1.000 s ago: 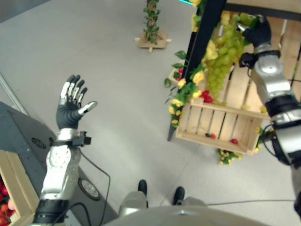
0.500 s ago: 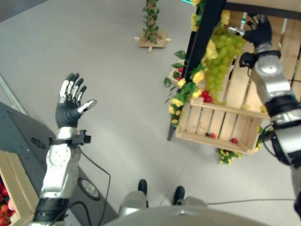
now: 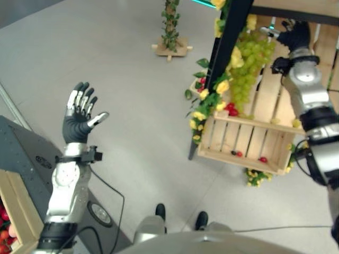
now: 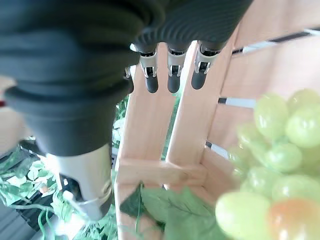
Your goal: Pick up the fruits from the basket on one side to the basket on the other side
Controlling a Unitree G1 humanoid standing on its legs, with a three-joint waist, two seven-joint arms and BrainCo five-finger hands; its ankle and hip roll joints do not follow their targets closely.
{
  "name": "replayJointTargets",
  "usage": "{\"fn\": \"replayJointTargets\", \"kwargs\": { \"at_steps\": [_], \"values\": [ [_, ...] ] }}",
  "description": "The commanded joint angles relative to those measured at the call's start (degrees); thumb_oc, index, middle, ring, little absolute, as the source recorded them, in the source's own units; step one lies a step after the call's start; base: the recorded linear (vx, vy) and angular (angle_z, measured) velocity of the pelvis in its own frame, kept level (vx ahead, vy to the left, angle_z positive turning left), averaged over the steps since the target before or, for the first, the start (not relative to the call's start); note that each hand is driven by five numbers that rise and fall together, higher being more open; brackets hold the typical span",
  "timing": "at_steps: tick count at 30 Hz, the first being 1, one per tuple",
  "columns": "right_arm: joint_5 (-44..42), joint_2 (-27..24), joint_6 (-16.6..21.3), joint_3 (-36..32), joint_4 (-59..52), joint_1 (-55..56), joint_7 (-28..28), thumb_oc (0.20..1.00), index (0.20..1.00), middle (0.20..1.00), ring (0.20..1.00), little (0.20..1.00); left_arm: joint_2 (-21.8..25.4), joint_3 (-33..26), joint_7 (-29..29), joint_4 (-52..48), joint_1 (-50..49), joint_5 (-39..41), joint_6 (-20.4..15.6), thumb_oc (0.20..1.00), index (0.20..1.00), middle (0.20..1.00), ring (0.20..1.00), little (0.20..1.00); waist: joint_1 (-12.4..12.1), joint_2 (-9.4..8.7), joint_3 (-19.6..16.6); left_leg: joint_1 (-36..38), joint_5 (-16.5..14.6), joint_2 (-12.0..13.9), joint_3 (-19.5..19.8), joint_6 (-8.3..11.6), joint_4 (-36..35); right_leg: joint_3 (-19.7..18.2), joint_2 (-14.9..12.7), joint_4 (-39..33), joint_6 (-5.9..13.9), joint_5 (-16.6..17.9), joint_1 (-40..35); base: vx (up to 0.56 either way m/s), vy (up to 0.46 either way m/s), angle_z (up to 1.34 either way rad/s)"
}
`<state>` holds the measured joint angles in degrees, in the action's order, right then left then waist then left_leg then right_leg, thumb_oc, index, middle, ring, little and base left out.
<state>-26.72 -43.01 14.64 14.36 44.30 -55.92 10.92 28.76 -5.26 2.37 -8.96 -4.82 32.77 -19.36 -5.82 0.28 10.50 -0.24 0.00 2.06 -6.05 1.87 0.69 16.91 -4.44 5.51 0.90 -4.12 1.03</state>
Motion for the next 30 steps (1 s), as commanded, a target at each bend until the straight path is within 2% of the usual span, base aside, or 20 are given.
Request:
{"fn": "replayJointTargets", "kwargs": {
  "at_steps": [1, 5, 8, 10, 11, 13, 15, 20, 25, 30],
  "values": [
    [-2.4, -3.9, 3.4, -1.5, -5.1, 3.0, 0.6, 1.000, 1.000, 1.000, 1.000, 1.000, 2.3, -0.3, 0.3, -2.4, 0.0, 0.2, -2.6, 1.000, 1.000, 1.000, 1.000, 1.000, 0.2, -2.11, -3.0, -1.1, -1.1, -0.1, 0.6, 0.44, 0.7, 2.2, -1.3, 1.3, 2.71, -3.1, -1.0, 0.01, 0.006, 0.04],
    [-2.5, -6.4, 3.9, -7.1, -12.3, 13.5, -1.6, 1.000, 1.000, 1.000, 1.000, 1.000, 1.5, -1.8, -0.3, -2.4, -0.4, -0.6, -2.5, 1.000, 1.000, 1.000, 1.000, 1.000, 1.1, -2.49, -3.3, -0.5, -1.3, 0.0, 0.6, 0.54, 0.6, 2.4, -1.1, 0.5, 2.79, -3.0, -2.0, 0.01, 0.001, 0.03],
    [-3.0, -5.6, 5.4, -17.3, -19.9, 28.1, -3.5, 1.000, 1.000, 1.000, 1.000, 1.000, 0.4, -4.0, -0.5, -2.1, -1.2, -2.0, -2.2, 1.000, 1.000, 1.000, 1.000, 1.000, 2.1, -2.83, -3.9, 0.1, -1.7, 0.1, 0.6, 0.59, 0.5, 2.8, -1.0, -0.3, 2.93, -3.0, -2.9, 0.03, 0.003, 0.07],
    [-3.7, -4.2, 5.8, -20.8, -21.9, 32.4, -3.8, 1.000, 1.000, 1.000, 1.000, 1.000, 0.3, -4.1, -0.5, -2.1, -1.3, -2.2, -2.2, 1.000, 1.000, 1.000, 1.000, 1.000, 2.0, -3.10, -4.1, 0.3, -1.7, 0.1, 0.7, 0.57, 0.3, 2.8, -0.9, -0.6, 2.98, -2.9, -3.2, 0.03, 0.002, 0.07],
    [-3.7, -2.8, 6.5, -25.1, -25.0, 38.1, -4.8, 1.000, 1.000, 1.000, 1.000, 1.000, -0.6, -6.1, -0.4, -1.9, -1.7, -2.9, -2.3, 1.000, 1.000, 1.000, 1.000, 1.000, 3.0, -3.16, -4.2, 0.7, -1.9, 0.2, 0.4, 0.58, 0.1, 2.7, -0.9, -0.7, 3.05, -2.9, -3.4, 0.00, 0.000, 0.00],
    [-3.5, -1.3, 6.6, -27.7, -27.6, 41.5, -5.1, 1.000, 1.000, 1.000, 1.000, 1.000, -0.7, -6.3, -0.3, -1.9, -1.8, -3.3, -2.1, 1.000, 1.000, 1.000, 1.000, 1.000, 3.0, -3.38, -4.4, 0.9, -2.0, 0.1, 0.4, 0.54, 0.0, 2.6, -0.8, -0.7, 3.06, -2.9, -3.5, 0.01, 0.001, -0.02],
    [-3.2, 2.3, 7.3, -32.3, -31.8, 48.1, -6.4, 1.000, 1.000, 1.000, 1.000, 1.000, -1.8, -8.2, -0.2, -1.7, -2.2, -4.2, -2.1, 1.000, 1.000, 1.000, 1.000, 1.000, 4.1, -3.47, -4.8, 1.5, -2.3, 0.2, -0.1, 0.44, -0.4, 2.2, -0.8, -0.9, 3.08, -2.9, -3.7, 0.03, 0.001, -0.10],
    [-2.7, 9.7, 8.1, -35.5, -36.0, 55.5, -8.2, 1.000, 1.000, 1.000, 1.000, 1.000, -3.8, -10.4, 0.0, -1.7, -2.8, -5.3, -2.1, 1.000, 1.000, 1.000, 1.000, 1.000, 5.4, -3.31, -5.2, 2.6, -2.5, 0.3, -0.9, 0.40, -0.9, 1.3, -0.4, -1.5, 3.11, -2.8, -4.1, 0.01, 0.001, -0.08],
    [-3.4, 15.9, 8.2, -37.5, -41.4, 63.2, -12.6, 1.000, 1.000, 1.000, 1.000, 1.000, -5.0, -12.5, -0.8, -1.9, -4.6, -6.0, -2.4, 1.000, 1.000, 1.000, 1.000, 1.000, 7.0, -3.08, -5.7, 3.4, -2.3, 0.5, -1.8, 0.48, -1.8, 0.5, -0.1, -1.9, 3.17, -2.6, -4.3, 0.00, 0.003, -0.08],
    [-6.3, 18.9, 7.9, -38.3, -44.3, 67.3, -17.4, 1.000, 1.000, 1.000, 1.000, 1.000, -5.8, -14.5, -1.4, -1.9, -5.9, -6.6, -2.7, 1.000, 1.000, 1.000, 1.000, 1.000, 8.1, -2.92, -6.3, 3.9, -2.0, 0.5, -2.5, 0.62, -2.6, -0.1, 0.1, -2.3, 3.37, -2.1, -4.2, -0.02, -0.001, -0.07]
  ]
}}
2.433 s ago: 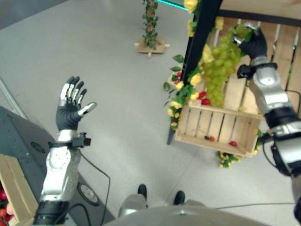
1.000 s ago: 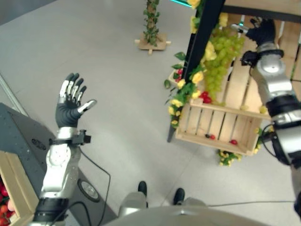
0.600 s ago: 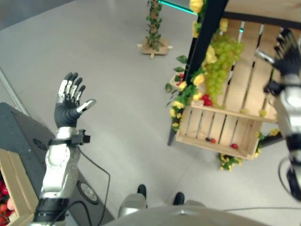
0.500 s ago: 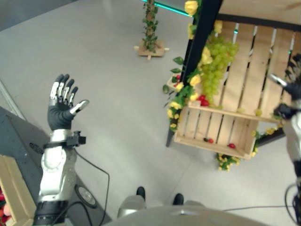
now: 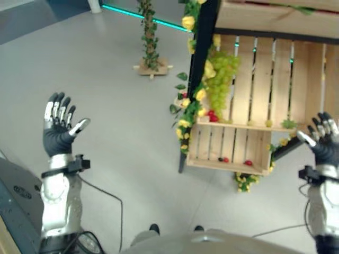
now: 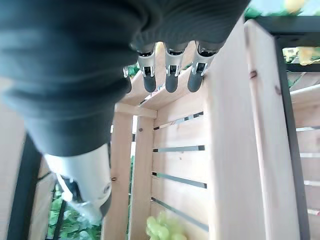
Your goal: Pick up the fruits from the basket on one side to the basket on the other side
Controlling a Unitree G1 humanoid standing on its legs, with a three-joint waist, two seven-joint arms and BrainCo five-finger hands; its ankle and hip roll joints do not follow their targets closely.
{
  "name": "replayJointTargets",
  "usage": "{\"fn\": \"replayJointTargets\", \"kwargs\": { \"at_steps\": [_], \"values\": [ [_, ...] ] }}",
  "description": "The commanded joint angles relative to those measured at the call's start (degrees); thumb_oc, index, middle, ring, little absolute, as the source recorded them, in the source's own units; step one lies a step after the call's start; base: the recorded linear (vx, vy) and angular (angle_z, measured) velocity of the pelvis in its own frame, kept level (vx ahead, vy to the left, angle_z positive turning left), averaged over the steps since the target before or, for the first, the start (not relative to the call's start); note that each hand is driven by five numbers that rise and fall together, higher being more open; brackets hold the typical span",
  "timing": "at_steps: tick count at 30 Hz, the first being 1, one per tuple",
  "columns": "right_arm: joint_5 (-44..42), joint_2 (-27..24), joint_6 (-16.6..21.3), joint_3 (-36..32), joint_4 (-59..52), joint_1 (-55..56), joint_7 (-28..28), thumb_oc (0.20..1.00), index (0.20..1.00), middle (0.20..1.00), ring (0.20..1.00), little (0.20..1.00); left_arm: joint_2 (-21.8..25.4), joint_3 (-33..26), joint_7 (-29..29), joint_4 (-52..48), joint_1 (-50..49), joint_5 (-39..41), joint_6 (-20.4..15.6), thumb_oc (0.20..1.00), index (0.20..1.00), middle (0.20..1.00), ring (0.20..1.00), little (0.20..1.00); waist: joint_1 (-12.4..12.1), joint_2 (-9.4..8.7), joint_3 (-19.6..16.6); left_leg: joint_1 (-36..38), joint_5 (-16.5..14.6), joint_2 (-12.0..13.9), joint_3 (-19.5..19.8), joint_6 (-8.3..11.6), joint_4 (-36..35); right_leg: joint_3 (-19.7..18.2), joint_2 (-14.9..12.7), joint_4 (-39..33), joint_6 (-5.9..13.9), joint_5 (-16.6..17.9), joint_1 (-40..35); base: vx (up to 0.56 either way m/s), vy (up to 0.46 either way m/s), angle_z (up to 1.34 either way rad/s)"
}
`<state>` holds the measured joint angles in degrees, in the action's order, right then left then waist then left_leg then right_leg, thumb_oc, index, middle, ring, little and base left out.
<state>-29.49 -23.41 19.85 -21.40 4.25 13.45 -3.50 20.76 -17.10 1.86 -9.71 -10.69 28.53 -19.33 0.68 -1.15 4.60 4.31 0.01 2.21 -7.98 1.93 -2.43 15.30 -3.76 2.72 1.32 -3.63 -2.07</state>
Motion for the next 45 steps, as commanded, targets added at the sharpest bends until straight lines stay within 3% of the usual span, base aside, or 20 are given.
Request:
{"fn": "replayJointTargets", "kwargs": {
  "at_steps": [1, 12, 19, 20, 23, 26, 34, 45],
  "values": [
    [-3.6, -0.6, 2.6, -2.6, -4.4, -1.9, -3.1, 1.000, 1.000, 1.000, 1.000, 1.000, 2.3, -2.7, -0.9, -1.2, -0.1, -2.4, -2.8, 1.000, 1.000, 1.000, 1.000, 1.000, 1.6, -1.53, -0.4, -0.6, -2.0, 0.4, -0.6, 0.56, 0.5, 1.5, -0.5, 0.5, 2.95, -2.6, -1.1, -0.03, 0.016, -0.10],
    [-6.1, 1.0, 1.1, 1.7, -10.6, -1.2, -7.9, 1.000, 1.000, 1.000, 1.000, 1.000, 2.2, -3.0, -0.8, -0.3, -1.3, -3.5, -3.3, 1.000, 1.000, 1.000, 1.000, 1.000, 2.0, -1.24, -1.3, 0.2, -2.1, 0.3, -1.6, 0.39, -0.1, 0.5, -0.6, 0.5, 3.25, -1.9, -1.0, -0.02, 0.014, -0.07],
    [-12.2, -7.0, -4.5, 10.8, -21.0, -3.5, -20.6, 1.000, 1.000, 1.000, 1.000, 1.000, 3.9, -0.4, -3.1, 2.1, -0.6, -3.3, -2.8, 1.000, 1.000, 1.000, 1.000, 1.000, 0.6, -1.97, -1.6, 0.0, -1.5, 0.2, -1.3, 0.60, -0.1, 0.5, -0.6, -0.3, 3.23, -1.5, -1.3, -0.04, -0.003, -0.02],
    [-14.0, -8.6, -5.6, 14.7, -23.5, -6.1, -23.0, 1.000, 1.000, 1.000, 1.000, 1.000, 4.2, 0.5, -3.4, 2.8, -0.3, -3.2, -2.7, 1.000, 1.000, 1.000, 1.000, 1.000, 0.1, -2.04, -1.6, 0.3, -1.6, 0.2, -1.3, 0.67, -0.2, 0.3, -0.5, -0.5, 3.24, -1.5, -1.6, 0.00, 0.000, 0.00],
    [-15.2, -9.0, -6.5, 17.7, -25.0, -8.4, -23.9, 1.000, 1.000, 1.000, 1.000, 1.000, 4.4, 1.1, -3.6, 2.9, 0.0, -3.4, -2.6, 1.000, 1.000, 1.000, 1.000, 1.000, -0.2, -2.02, -1.8, 0.0, -1.2, 0.1, -1.2, 0.61, -0.2, 0.4, -0.5, -1.1, 3.22, -1.0, -1.6, -0.04, 0.005, -0.02],
    [-16.7, -10.4, -8.8, 27.3, -27.7, -15.0, -26.8, 1.000, 1.000, 1.000, 1.000, 1.000, 4.5, 2.7, -4.0, 3.5, 0.8, -3.4, -2.9, 1.000, 1.000, 1.000, 1.000, 1.000, -1.3, -2.02, -2.1, 0.0, -0.8, -0.1, -1.3, 0.54, -0.6, 0.1, -0.5, -1.9, 3.28, -0.4, -1.6, -0.01, 0.003, 0.00],
    [-17.5, -13.1, -12.4, 43.7, -29.8, -28.1, -29.8, 1.000, 1.000, 1.000, 1.000, 1.000, 5.9, 5.9, -5.1, 2.5, 2.5, -2.7, -3.0, 1.000, 1.000, 1.000, 1.000, 1.000, -2.7, -1.93, -2.1, 0.3, -0.7, -0.3, -1.1, 0.54, -0.3, 0.2, -0.5, -2.5, 3.19, 0.0, -2.4, -0.01, 0.001, 0.00],
    [-18.8, -12.8, -13.4, 44.9, -31.0, -28.9, -31.5, 1.000, 1.000, 1.000, 1.000, 1.000, 5.7, 6.6, -5.5, 1.6, 3.1, -2.5, -2.8, 1.000, 1.000, 1.000, 1.000, 1.000, -3.2, -2.15, -2.4, 0.8, -0.7, -0.1, -0.3, 0.66, -0.6, 1.1, -0.6, -2.6, 3.10, -0.4, -3.3, 0.00, -0.003, 0.01]
  ]
}}
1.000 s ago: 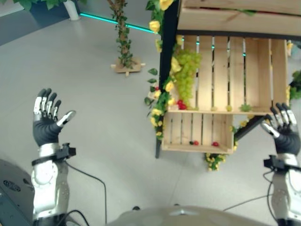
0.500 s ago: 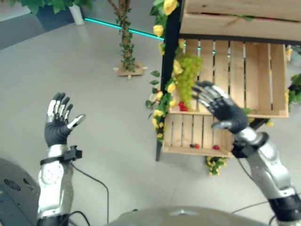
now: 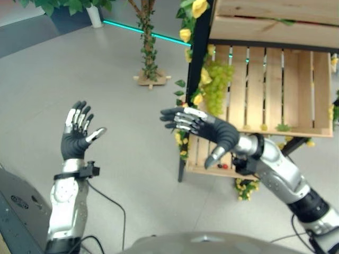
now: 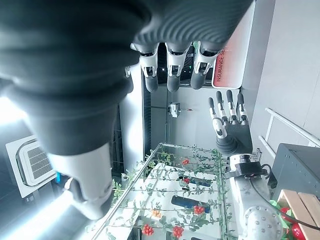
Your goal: Pick up the fruits from the basket on one side to the basket on the other side
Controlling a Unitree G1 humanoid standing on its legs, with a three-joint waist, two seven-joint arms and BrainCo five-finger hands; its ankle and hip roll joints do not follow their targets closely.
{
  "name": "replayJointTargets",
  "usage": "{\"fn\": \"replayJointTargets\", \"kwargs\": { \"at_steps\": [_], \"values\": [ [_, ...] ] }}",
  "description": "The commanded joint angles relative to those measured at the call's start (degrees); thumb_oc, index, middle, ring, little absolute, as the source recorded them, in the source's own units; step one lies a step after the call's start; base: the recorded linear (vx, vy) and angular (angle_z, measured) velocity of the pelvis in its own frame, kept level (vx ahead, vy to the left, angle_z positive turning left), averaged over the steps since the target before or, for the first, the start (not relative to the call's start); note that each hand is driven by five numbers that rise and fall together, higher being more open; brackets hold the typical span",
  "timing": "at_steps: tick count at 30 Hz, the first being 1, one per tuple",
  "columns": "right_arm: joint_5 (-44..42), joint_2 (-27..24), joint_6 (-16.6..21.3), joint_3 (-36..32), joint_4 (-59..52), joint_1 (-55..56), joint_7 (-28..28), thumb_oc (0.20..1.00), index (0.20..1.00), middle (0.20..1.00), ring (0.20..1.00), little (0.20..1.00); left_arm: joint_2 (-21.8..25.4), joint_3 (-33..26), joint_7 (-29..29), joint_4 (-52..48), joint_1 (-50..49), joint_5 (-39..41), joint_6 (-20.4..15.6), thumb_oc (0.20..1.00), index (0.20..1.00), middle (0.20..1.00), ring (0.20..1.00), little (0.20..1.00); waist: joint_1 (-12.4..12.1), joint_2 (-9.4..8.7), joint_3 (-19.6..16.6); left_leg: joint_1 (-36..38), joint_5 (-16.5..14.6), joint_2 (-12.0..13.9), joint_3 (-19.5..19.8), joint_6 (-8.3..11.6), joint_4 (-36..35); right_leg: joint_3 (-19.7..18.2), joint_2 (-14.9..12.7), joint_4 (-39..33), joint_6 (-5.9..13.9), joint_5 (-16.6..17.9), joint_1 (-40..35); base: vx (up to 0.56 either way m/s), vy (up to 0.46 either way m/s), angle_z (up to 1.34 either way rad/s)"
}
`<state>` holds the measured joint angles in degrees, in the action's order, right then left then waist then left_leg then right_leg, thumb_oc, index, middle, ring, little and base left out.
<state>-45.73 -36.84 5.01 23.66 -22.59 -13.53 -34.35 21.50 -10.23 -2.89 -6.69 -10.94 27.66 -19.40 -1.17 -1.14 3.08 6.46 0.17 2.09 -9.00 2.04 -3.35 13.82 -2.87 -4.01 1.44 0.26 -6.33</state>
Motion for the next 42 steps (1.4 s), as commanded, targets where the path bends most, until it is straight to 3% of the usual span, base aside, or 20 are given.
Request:
{"fn": "replayJointTargets", "kwargs": {
  "at_steps": [1, 8, 11, 12, 15, 17, 22, 29, 35, 39, 40, 42],
  "values": [
    [-2.6, 0.6, 1.5, -0.2, -4.2, -1.9, -0.6, 1.000, 1.000, 1.000, 1.000, 1.000, 5.0, -0.2, -0.8, -1.4, 3.4, -1.6, -2.7, 1.000, 1.000, 1.000, 1.000, 1.000, -1.3, -2.16, -0.9, -1.3, -0.9, 0.0, 0.7, 0.56, 0.3, 2.6, -1.5, 4.2, 2.98, -4.3, 1.0, 0.00, -0.008, 0.03],
    [-3.4, 1.3, 1.1, -1.1, -3.9, -0.7, -0.8, 1.000, 1.000, 1.000, 1.000, 1.000, 6.4, 0.6, -3.8, -3.0, 3.4, 0.6, -2.1, 1.000, 1.000, 1.000, 1.000, 1.000, -1.4, -2.21, -0.8, -1.4, -0.8, 0.3, 1.3, 0.83, 0.6, 3.4, -1.3, 4.2, 2.76, -4.6, 0.7, 0.01, -0.021, 0.07],
    [-3.9, 0.8, 0.9, -1.4, -3.8, -0.1, -1.1, 1.000, 1.000, 1.000, 1.000, 1.000, 9.6, 2.3, -9.3, -5.0, 3.9, 5.3, -1.0, 1.000, 1.000, 1.000, 1.000, 1.000, -1.3, -2.01, -0.6, -1.5, -0.9, 0.3, 1.5, 0.87, 1.0, 3.4, -1.3, 4.4, 2.74, -4.6, 0.8, 0.00, -0.010, 0.06],
    [-4.8, -0.1, 0.7, -1.2, -3.7, 0.2, -1.8, 1.000, 1.000, 1.000, 1.000, 1.000, 12.8, 4.3, -14.2, -6.7, 4.4, 9.4, -0.1, 1.000, 1.000, 1.000, 1.000, 1.000, -1.1, -1.86, -0.6, -1.4, -0.9, 0.3, 1.6, 0.92, 1.1, 3.4, -1.3, 4.5, 2.76, -4.6, 0.7, 0.00, 0.000, 0.00],
    [-6.0, -1.1, 0.7, -0.3, -3.6, 0.3, -2.4, 1.000, 1.000, 1.000, 1.000, 1.000, 16.7, 7.0, -18.8, -8.5, 5.3, 12.9, 1.2, 1.000, 1.000, 1.000, 1.000, 1.000, -1.0, -1.78, -0.7, -1.3, -0.7, 0.4, 1.6, 1.03, 0.9, 3.4, -1.2, 4.4, 2.78, -4.7, 0.6, 0.00, -0.003, 0.01],
    [-7.1, -2.6, 0.8, 1.1, -3.6, -0.4, -2.7, 1.000, 1.000, 1.000, 1.000, 1.000, 22.2, 9.8, -23.3, -11.3, 6.2, 16.3, 2.7, 1.000, 1.000, 1.000, 1.000, 1.000, -0.7, -1.64, -0.7, -1.3, -0.5, 0.6, 1.7, 1.22, 0.9, 3.5, -1.0, 4.5, 2.67, -4.8, 0.7, 0.00, -0.015, 0.00],
    [-9.1, -5.2, 1.3, 2.3, -4.3, -0.6, -3.2, 1.000, 1.000, 1.000, 1.000, 1.000, 28.0, 14.6, -28.8, -15.0, 8.2, 23.1, 5.3, 1.000, 1.000, 1.000, 1.000, 1.000, -0.5, -1.77, -0.6, -1.6, 0.1, 0.9, 2.0, 1.65, 0.7, 3.8, -0.6, 4.4, 2.60, -4.7, 0.9, -0.01, -0.023, 0.00],
    [-11.3, -8.0, 1.6, 3.3, -4.7, -0.4, -4.0, 1.000, 1.000, 1.000, 1.000, 1.000, 34.4, 20.3, -32.9, -18.8, 11.1, 26.6, 7.4, 1.000, 1.000, 1.000, 1.000, 1.000, -0.3, -1.88, -0.2, -1.9, 0.5, 1.4, 2.5, 2.22, 1.2, 4.6, -0.3, 4.6, 2.39, -5.1, 0.7, -0.01, -0.039, 0.04],
    [-12.1, -8.3, 2.3, 2.0, -4.5, -1.5, -4.0, 1.000, 1.000, 1.000, 1.000, 1.000, 35.1, 21.2, -34.2, -18.4, 12.7, 28.4, 7.7, 1.000, 1.000, 1.000, 1.000, 1.000, -1.9, -2.99, 2.5, -6.7, 0.6, 1.9, 4.3, 3.33, 7.3, 7.1, -0.7, 4.9, 1.70, -5.5, 0.9, -0.06, -0.060, 0.14],
    [-12.1, -8.4, 2.5, 1.2, -4.1, -1.5, -4.1, 1.000, 1.000, 1.000, 1.000, 1.000, 34.9, 20.7, -34.5, -18.6, 12.6, 28.9, 7.8, 1.000, 1.000, 1.000, 1.000, 1.000, -3.3, -3.19, 3.9, -9.5, 0.6, 0.7, 5.8, 3.52, 9.9, 9.4, -1.3, 4.5, 1.67, -5.5, 0.5, -0.05, -0.021, 0.47],
    [-12.0, -8.1, 2.7, 0.8, -4.0, -1.2, -4.0, 1.000, 1.000, 1.000, 1.000, 1.000, 34.8, 20.7, -34.6, -18.3, 12.8, 28.9, 7.8, 1.000, 1.000, 1.000, 1.000, 1.000, -3.5, -3.19, 4.2, -10.9, 0.6, 0.5, 4.5, 3.25, 11.0, 10.8, -1.6, 4.3, 1.76, -5.5, 0.2, -0.07, 0.015, 0.52],
    [-11.0, -8.0, 3.4, -0.3, -3.5, -0.6, -3.3, 1.000, 1.000, 1.000, 1.000, 1.000, 34.6, 21.1, -34.6, -17.2, 14.6, 29.2, 8.3, 1.000, 1.000, 1.000, 1.000, 1.000, -3.1, -3.02, 5.1, -14.6, 1.3, 1.6, -3.0, 2.58, 13.8, 13.3, -2.3, 4.7, 1.68, -5.9, 0.3, -0.08, 0.032, 0.75]
  ]
}}
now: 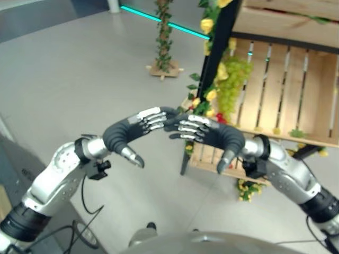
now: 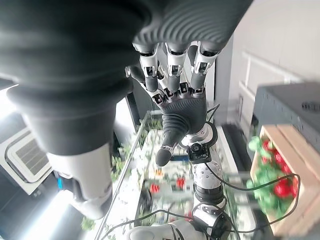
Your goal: Pick up the fruits from the basket on one side to the basket on the other side
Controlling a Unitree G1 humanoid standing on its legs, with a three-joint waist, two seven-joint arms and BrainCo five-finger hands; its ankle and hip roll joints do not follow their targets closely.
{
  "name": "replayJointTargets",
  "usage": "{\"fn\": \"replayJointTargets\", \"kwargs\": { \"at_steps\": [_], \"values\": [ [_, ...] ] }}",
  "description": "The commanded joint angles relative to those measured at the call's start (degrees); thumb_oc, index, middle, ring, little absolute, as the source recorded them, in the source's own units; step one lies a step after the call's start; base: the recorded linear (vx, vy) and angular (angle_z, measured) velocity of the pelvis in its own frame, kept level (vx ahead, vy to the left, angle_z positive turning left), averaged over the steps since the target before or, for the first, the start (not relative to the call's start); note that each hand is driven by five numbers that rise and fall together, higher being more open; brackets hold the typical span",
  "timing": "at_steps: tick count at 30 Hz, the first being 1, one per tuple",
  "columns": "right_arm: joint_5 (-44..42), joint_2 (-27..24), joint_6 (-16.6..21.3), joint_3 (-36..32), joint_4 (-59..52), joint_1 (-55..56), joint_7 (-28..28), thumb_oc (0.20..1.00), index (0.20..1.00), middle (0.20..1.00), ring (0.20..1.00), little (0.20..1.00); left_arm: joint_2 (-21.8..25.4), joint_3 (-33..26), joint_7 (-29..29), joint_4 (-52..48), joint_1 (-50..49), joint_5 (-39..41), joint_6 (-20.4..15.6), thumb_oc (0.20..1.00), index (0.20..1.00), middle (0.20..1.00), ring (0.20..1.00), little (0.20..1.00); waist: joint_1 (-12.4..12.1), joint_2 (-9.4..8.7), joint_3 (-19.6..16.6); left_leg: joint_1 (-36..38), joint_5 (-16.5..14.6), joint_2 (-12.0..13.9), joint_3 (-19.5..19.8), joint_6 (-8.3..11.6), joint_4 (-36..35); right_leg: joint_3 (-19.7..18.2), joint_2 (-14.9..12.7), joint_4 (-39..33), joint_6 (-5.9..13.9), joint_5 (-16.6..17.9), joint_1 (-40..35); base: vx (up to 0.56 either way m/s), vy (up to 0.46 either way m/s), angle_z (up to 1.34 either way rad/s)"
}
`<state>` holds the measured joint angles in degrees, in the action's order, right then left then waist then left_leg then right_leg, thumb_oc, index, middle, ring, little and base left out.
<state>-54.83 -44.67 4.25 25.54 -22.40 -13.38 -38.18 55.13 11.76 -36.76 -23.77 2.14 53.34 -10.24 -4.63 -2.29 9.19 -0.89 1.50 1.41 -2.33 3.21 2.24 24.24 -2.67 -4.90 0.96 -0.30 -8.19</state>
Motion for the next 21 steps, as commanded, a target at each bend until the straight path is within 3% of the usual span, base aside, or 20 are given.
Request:
{"fn": "replayJointTargets", "kwargs": {
  "at_steps": [1, 3, 9, 12, 13, 14, 15, 16, 17, 18, 21],
  "values": [
    [-1.1, -0.2, 4.6, -2.6, -3.7, -0.4, 0.9, 1.000, 1.000, 1.000, 1.000, 1.000, 0.7, -0.8, -1.0, 0.5, 2.5, 3.6, -0.6, 1.000, 1.000, 1.000, 1.000, 1.000, 1.2, -1.71, -1.0, -8.1, -0.2, 3.9, -15.9, 1.88, 8.6, 3.6, -2.4, 5.8, 2.42, -6.2, 2.1, -0.04, 0.054, 1.08],
    [0.1, 0.1, 4.8, -3.0, -3.6, -0.4, 1.1, 1.000, 1.000, 1.000, 1.000, 1.000, -0.2, -0.7, -1.2, 2.0, 3.6, 2.7, -0.3, 1.000, 1.000, 1.000, 1.000, 1.000, 1.5, -1.26, -1.0, -9.3, 1.1, 5.9, -23.3, 1.78, 8.2, 5.5, -2.4, 6.1, 2.12, -6.2, 3.1, 0.01, 0.077, 0.88],
    [2.1, 4.8, 4.9, -4.4, -1.4, -0.6, 0.9, 1.000, 1.000, 1.000, 1.000, 1.000, -3.2, -2.9, -0.6, 3.3, 2.9, 0.7, -1.1, 1.000, 1.000, 1.000, 1.000, 1.000, -1.3, -2.21, -2.7, -8.5, -2.1, 2.2, -21.8, -1.87, 6.4, 9.4, -3.9, 7.6, 2.33, -8.7, 0.4, 0.18, 0.144, 0.55],
    [3.6, 8.2, 5.5, -4.1, 0.6, -2.2, 1.5, 1.000, 1.000, 1.000, 1.000, 1.000, -2.8, -2.7, -0.1, 3.7, 4.7, -0.4, -1.6, 1.000, 1.000, 1.000, 1.000, 1.000, -2.5, -1.93, -3.3, -6.1, -5.1, -0.9, -19.9, -4.65, 4.9, 10.6, -8.3, 18.2, 4.22, -9.2, 2.1, 0.22, 0.247, 0.34],
    [4.6, 9.0, 5.6, -4.1, 0.9, -2.5, 1.6, 1.000, 1.000, 1.000, 1.000, 1.000, -3.0, -2.1, -0.1, 3.9, 5.5, -0.5, -1.7, 1.000, 1.000, 1.000, 1.000, 1.000, -2.2, -1.47, -3.4, -4.4, -6.1, -2.5, -18.5, -5.88, 3.9, 10.0, -10.9, 24.2, 5.50, -6.9, 3.8, 0.39, 0.455, 0.79],
    [5.0, 10.1, 5.4, -4.2, 1.0, -1.9, 1.5, 1.000, 1.000, 1.000, 1.000, 1.000, -3.6, -1.8, 0.2, 4.0, 5.8, -0.4, -2.0, 1.000, 1.000, 1.000, 1.000, 1.000, -1.4, -0.44, -2.4, -1.4, -7.1, -4.6, -15.5, -7.83, 2.9, 6.9, -14.6, 33.5, 6.97, -1.4, 6.7, 0.33, 0.394, 1.09],
    [6.2, 10.3, 5.5, -3.7, 1.1, -2.1, 1.3, 1.000, 1.000, 1.000, 1.000, 1.000, -3.8, -1.1, 0.3, 4.2, 5.8, -1.0, -2.2, 1.000, 1.000, 1.000, 1.000, 1.000, -0.8, 0.12, -1.9, -0.4, -7.2, -5.4, -13.4, -8.52, 2.4, 3.9, -14.4, 37.5, 7.38, -1.3, 8.9, 0.24, 0.302, 1.21],
    [6.5, 10.6, 5.0, -4.1, 1.0, -1.8, 0.9, 1.000, 1.000, 1.000, 1.000, 1.000, -4.0, -0.8, 0.0, 4.2, 5.8, -0.9, -2.0, 1.000, 1.000, 1.000, 1.000, 1.000, 0.0, 0.78, -1.6, 0.6, -7.0, -5.6, -11.4, -8.68, 1.3, 0.4, -12.6, 38.8, 6.85, -3.3, 12.1, 0.07, 0.100, 1.05],
    [6.6, 10.6, 5.0, -4.1, 1.0, -1.7, 0.9, 1.000, 1.000, 1.000, 1.000, 1.000, -4.0, -0.8, 0.0, 4.2, 5.8, -0.9, -2.0, 1.000, 1.000, 1.000, 1.000, 1.000, -0.1, 0.74, -1.7, 0.6, -7.0, -5.7, -11.5, -8.67, 1.2, 0.3, -12.7, 39.1, 6.81, -3.5, 12.3, 0.04, 0.044, 1.04],
    [5.7, 10.7, 4.7, -4.4, 1.7, -1.0, 0.7, 1.000, 1.000, 1.000, 1.000, 1.000, -4.2, -0.2, 0.4, 4.5, 6.2, -1.5, -2.6, 1.000, 1.000, 1.000, 1.000, 1.000, 0.9, 2.07, -1.0, 1.1, -4.9, -5.3, -8.3, -8.22, -0.2, -3.8, -8.1, 35.8, 4.89, -5.0, 18.7, 0.01, 0.005, 0.69],
    [6.0, 10.2, 4.3, -5.0, 0.6, -0.4, 0.2, 1.000, 1.000, 1.000, 1.000, 1.000, -4.1, -0.3, 0.4, 4.4, 6.6, -1.7, -2.6, 1.000, 1.000, 1.000, 1.000, 1.000, 1.5, 2.32, -0.7, 1.8, -4.8, -5.3, -5.2, -7.42, -0.6, -5.2, -7.6, 30.0, 4.81, -5.6, 19.3, 0.08, -0.059, 0.97]
  ]
}}
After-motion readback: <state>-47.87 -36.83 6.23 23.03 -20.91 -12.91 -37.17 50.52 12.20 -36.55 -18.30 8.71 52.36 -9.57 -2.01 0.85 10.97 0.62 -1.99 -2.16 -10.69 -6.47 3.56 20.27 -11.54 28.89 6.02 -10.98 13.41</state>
